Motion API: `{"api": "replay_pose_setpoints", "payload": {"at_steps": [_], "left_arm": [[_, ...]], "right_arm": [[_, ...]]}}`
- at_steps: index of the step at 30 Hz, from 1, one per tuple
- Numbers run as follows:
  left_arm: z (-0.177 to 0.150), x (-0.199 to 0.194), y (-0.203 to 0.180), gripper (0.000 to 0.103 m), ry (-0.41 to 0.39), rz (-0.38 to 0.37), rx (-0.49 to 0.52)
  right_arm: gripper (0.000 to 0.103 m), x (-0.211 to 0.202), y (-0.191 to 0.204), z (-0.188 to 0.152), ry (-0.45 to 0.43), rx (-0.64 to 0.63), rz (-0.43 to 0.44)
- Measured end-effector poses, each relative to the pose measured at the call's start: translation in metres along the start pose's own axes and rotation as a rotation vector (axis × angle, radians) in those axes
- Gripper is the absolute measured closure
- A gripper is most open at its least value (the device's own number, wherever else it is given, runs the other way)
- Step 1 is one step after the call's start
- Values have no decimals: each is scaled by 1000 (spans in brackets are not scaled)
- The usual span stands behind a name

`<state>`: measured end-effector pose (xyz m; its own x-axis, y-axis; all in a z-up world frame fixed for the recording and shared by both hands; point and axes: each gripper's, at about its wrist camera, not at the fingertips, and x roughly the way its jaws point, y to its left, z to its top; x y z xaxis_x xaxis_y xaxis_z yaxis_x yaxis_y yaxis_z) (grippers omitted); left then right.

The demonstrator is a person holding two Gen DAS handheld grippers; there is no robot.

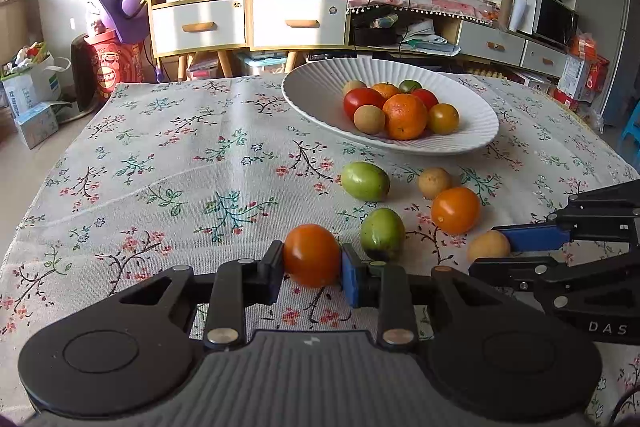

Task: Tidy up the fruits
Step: 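Grasp an orange tomato with the left tool while the right tool grasps a kiwi, then carry the orange tomato and kiwi over the white plate with both tools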

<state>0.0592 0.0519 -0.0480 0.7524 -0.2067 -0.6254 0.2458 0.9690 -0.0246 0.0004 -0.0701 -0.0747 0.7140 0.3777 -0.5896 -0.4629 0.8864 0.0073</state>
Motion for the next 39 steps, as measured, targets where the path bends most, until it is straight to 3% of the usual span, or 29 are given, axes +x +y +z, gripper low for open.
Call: {"api": "replay_pose_setpoints", "payload": {"at_steps": [15,23,39], "left_arm": [[35,-7,-7,85,-42,-28,-50],[59,-2,-27,85,-45,-87,-52],[70,36,-52,85,-3,-122,-4]], "right_arm": [[79,-9,-28,24,-74,70,-32],[79,-14,-55,41,-132,107,-77],[79,8,-95,53,-115,154,-97]]}}
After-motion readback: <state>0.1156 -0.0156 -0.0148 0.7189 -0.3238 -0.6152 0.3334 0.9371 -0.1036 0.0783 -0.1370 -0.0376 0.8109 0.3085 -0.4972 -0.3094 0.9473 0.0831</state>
